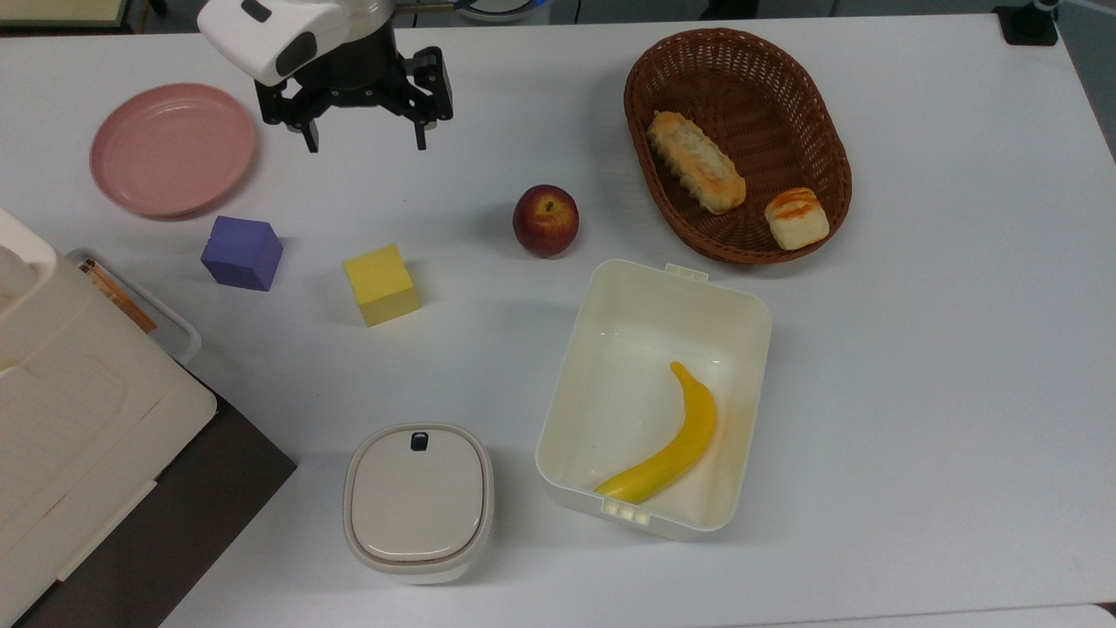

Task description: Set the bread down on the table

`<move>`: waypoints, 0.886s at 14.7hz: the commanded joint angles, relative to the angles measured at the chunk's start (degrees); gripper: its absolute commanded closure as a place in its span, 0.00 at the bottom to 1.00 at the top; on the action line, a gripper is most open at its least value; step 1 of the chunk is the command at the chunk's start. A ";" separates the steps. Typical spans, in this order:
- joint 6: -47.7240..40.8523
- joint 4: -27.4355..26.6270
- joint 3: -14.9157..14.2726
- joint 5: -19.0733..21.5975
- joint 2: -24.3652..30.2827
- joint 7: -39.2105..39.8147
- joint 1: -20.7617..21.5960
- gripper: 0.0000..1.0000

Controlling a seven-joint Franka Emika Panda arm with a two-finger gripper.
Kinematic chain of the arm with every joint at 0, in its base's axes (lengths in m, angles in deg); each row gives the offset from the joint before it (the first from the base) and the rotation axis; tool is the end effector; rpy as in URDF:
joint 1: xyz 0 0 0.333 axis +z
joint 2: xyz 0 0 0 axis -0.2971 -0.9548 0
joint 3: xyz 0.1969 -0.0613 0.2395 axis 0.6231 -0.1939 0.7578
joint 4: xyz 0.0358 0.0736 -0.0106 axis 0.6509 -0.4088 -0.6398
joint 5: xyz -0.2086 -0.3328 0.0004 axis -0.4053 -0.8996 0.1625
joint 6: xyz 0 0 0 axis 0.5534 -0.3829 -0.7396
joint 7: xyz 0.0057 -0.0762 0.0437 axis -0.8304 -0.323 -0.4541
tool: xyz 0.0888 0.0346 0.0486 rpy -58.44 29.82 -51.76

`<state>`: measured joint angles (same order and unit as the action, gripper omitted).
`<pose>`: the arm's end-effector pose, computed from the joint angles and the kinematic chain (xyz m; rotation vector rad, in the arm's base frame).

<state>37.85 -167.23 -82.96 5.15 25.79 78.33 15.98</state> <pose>0.6346 -0.0617 0.5604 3.0686 0.1413 -0.0275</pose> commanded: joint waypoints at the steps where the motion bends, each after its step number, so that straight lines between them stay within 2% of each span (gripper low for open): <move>1: -0.04 -0.78 0.10 1.06 1.32 -0.23 -0.18 0.00; 13: -0.92 -0.96 0.18 0.71 1.58 -0.06 -0.10 0.00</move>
<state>37.82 -167.23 -82.93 5.23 25.81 78.33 15.85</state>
